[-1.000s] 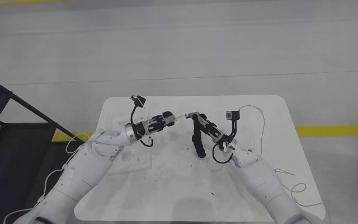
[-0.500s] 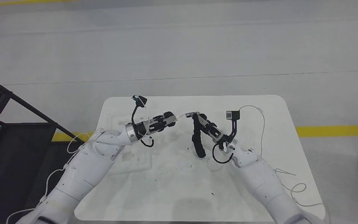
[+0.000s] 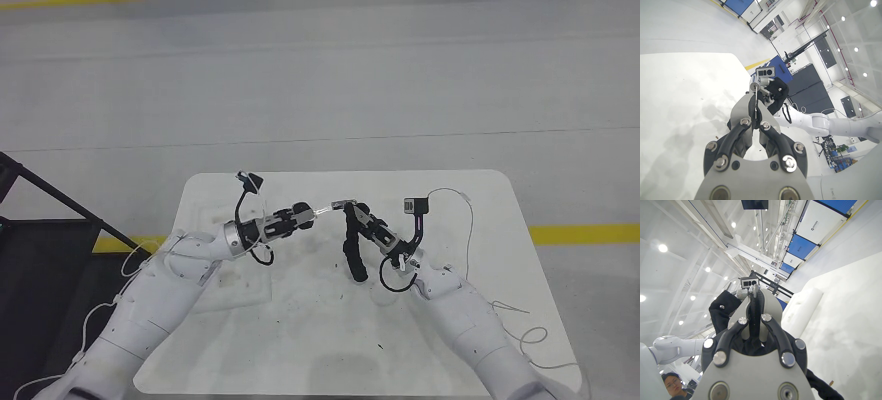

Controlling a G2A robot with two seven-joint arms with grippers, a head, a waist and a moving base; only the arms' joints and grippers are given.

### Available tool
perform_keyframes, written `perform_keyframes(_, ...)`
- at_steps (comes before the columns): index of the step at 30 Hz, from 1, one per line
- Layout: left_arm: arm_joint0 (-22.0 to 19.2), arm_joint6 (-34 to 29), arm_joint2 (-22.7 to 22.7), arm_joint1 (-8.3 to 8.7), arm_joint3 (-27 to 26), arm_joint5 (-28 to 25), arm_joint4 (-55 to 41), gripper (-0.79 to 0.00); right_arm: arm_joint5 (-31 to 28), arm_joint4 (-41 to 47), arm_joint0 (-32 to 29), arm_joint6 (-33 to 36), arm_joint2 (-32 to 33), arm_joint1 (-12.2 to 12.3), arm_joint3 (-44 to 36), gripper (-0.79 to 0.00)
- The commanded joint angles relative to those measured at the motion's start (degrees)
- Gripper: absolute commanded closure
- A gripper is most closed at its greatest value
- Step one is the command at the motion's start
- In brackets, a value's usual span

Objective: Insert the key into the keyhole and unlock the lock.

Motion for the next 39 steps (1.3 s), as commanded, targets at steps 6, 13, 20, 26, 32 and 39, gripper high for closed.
perform_keyframes(6,0.4,-3.5,-2.3,0.31,-0.4,2.7,-2.4,0.000,0.0,0.0,0.0,0.0,0.0,0.0,0.0,0.000)
perform_keyframes(13,1.3,-5.3,-3.7,0.45,-1.9,5.6,-2.3,0.000,0.0,0.0,0.0,0.0,0.0,0.0,0.0,0.000)
perform_keyframes(20,0.1,-8.3,-3.3,-0.10,-1.1,7.1,-3.9,0.000,0.0,0.0,0.0,0.0,0.0,0.0,0.0,0.000)
perform_keyframes(26,-0.8,-9.2,-3.1,-0.62,0.0,7.0,-4.4,0.000,0.0,0.0,0.0,0.0,0.0,0.0,0.0,0.000)
perform_keyframes(32,-1.2,-9.5,-3.1,-1.02,0.6,6.8,-4.5,0.000,0.0,0.0,0.0,0.0,0.0,0.0,0.0,0.000)
perform_keyframes(39,-1.5,-9.9,-3.1,-1.48,0.9,6.5,-4.3,0.000,0.0,0.0,0.0,0.0,0.0,0.0,0.0,0.000)
